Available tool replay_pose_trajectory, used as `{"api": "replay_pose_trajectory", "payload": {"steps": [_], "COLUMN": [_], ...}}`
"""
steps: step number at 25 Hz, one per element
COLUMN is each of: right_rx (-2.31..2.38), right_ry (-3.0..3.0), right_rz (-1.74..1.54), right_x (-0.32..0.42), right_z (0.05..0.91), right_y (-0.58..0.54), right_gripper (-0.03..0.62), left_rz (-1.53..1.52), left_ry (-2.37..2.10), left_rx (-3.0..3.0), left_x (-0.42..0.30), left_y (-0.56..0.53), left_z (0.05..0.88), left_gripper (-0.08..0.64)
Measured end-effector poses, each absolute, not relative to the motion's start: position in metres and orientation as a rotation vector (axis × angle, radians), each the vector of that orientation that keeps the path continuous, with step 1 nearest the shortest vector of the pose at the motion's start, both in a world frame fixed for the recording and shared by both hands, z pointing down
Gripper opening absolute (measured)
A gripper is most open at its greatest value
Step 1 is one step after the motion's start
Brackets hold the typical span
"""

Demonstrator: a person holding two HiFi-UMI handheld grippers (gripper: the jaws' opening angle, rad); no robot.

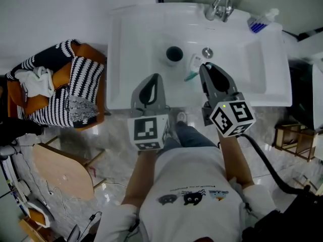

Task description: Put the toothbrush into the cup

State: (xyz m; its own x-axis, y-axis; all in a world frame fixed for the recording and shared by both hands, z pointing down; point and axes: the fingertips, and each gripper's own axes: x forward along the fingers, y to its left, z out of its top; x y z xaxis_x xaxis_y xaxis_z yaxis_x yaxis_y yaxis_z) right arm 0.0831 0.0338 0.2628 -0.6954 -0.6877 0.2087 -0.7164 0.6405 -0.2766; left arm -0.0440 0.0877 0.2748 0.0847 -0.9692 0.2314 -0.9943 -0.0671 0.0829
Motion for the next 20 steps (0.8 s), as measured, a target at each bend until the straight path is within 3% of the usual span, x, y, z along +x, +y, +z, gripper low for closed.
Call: {"api": "replay_pose_trajectory", "payload": {"steps": [20], "right_rx": [1.174], "right_ry": [-2.772], "right_rz": [0.607], "right_x": [0.089], "right_z": [0.274], "right_y": [-0.02], "right_gripper": [0.06], "left_rz": [0.197], "left_ry": [-1.987], "left_rx": [2.092], "left_x": [-0.036], "left_y": [0.038], "left_z": [0.283], "left_gripper": [0.0]}}
